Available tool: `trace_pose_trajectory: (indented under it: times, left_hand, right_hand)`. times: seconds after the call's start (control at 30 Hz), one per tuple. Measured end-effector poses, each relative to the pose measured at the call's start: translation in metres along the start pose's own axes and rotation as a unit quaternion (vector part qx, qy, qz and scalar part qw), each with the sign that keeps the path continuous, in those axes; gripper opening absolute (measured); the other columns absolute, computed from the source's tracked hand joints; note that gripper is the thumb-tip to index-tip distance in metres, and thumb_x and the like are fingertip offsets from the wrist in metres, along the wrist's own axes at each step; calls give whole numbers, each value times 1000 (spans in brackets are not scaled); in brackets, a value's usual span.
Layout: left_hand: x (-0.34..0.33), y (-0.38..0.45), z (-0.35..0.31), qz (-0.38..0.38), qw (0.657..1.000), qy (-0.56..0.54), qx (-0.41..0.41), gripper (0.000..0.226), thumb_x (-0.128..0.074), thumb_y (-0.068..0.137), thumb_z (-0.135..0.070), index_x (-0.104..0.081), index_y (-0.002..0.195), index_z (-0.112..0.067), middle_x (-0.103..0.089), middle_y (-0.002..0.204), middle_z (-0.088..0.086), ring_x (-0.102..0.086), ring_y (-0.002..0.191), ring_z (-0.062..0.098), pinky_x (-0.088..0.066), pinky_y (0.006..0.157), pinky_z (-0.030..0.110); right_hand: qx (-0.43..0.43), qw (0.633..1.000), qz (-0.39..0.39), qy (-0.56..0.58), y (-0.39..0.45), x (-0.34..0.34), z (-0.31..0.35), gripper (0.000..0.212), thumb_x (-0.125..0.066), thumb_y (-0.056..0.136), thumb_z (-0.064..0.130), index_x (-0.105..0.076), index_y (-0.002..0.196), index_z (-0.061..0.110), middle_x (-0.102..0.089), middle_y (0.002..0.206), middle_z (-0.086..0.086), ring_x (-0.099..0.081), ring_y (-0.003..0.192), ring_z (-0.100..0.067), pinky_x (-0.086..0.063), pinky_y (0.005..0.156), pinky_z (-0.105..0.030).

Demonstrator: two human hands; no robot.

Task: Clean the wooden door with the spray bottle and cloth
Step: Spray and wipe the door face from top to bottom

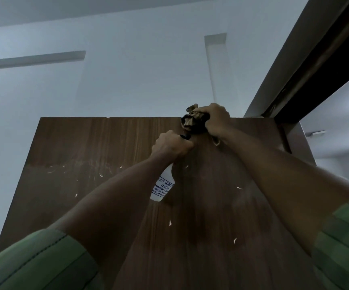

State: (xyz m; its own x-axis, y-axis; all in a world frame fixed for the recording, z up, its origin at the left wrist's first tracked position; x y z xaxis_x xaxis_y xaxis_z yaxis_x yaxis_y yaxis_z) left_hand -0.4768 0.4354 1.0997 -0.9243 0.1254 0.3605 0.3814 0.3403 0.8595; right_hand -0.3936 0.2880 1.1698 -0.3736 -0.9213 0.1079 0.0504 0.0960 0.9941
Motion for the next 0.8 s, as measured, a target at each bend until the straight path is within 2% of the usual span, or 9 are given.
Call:
trace_pose_trajectory:
  times: [0.1, 0.17, 0.3, 0.37, 0.47, 0.53, 0.63, 0.73, 0.8]
  left_hand:
    - [3, 3, -5, -9, 998, -67, 0, 36, -70, 87, -49, -71, 95, -14, -72, 87, 2, -66, 69, 18, -54, 59, 31]
    - [8, 4, -5, -27, 992, -121, 17, 38, -69, 81, -50, -73, 92, -13, -75, 88, 4, -72, 74, 20, -61, 69, 36]
    - [12, 9, -7, -43, 990, -131, 28, 26, -66, 86, -39, -73, 84, -13, -76, 90, 6, -68, 72, 19, -55, 66, 33]
    - [5, 9, -18, -2, 992, -128, 13, 29, -68, 90, -43, -72, 88, -14, -76, 88, 5, -69, 70, 20, -57, 67, 32]
    - [-13, 8, -36, 28, 993, -111, -3, 37, -66, 84, -49, -73, 96, -14, -76, 86, 4, -73, 72, 21, -61, 66, 33]
    - [-18, 8, -44, 22, 991, -130, -3, 40, -63, 80, -46, -75, 99, -12, -78, 87, 5, -75, 74, 22, -63, 66, 34]
    - [-27, 10, -46, 22, 986, -164, 14, 29, -65, 89, -34, -75, 97, -9, -76, 79, 4, -68, 60, 15, -54, 55, 27]
    - [-37, 10, -52, 20, 990, -141, 6, 30, -65, 92, -38, -74, 96, -10, -77, 82, 5, -71, 65, 18, -60, 64, 31]
    - [-42, 13, -56, 24, 989, -145, -5, 32, -67, 91, -45, -74, 94, -14, -78, 80, 4, -72, 62, 18, -62, 64, 31]
  right_hand:
    - [75, 996, -7, -48, -36, -23, 9, 50, -49, 92, 5, -66, 135, 25, -53, 124, -13, -54, 114, -35, -43, 88, -35]
    - [126, 991, -36, -36, -75, -43, 11, 44, -49, 90, 9, -70, 128, 16, -58, 131, -18, -55, 122, -42, -51, 94, -43]
    - [216, 973, -13, -83, -99, -54, 8, 38, -57, 93, 4, -72, 126, 13, -59, 138, -23, -54, 130, -45, -52, 101, -50]
    - [201, 975, -13, -98, -71, -38, -1, 34, -55, 94, 11, -72, 124, 12, -63, 130, -20, -58, 122, -41, -51, 99, -40]
    - [81, 993, -67, -59, -27, -8, -30, 40, -43, 101, 34, -71, 122, 13, -63, 113, -7, -60, 110, -31, -39, 82, -15]
    - [72, 993, -58, -72, -33, -18, -32, 37, -48, 103, 18, -65, 134, 15, -61, 127, -16, -57, 121, -37, -46, 96, -31]
    - [130, 988, -56, -64, -84, -30, -34, 32, -55, 100, 8, -66, 130, 10, -57, 141, -25, -52, 134, -43, -47, 109, -54]
    - [192, 978, -5, -78, -93, -18, -44, 34, -48, 97, 19, -74, 118, 13, -65, 132, -16, -60, 125, -36, -52, 104, -46]
    - [148, 986, -23, -74, -56, -1, -48, 44, -39, 94, 32, -75, 115, 16, -69, 119, -9, -65, 110, -30, -54, 89, -39]
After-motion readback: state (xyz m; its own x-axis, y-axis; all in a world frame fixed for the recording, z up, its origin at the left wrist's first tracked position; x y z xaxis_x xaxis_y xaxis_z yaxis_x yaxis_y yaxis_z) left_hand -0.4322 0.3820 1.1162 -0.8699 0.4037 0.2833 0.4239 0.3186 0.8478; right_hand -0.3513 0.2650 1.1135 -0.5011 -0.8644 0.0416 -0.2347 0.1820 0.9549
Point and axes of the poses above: each hand's wrist, its own y-axis towards the middle knuckle, its own x-axis out of the back of the hand, z = x × y, the point moved 7 cm from there along y, towards the middle knuckle
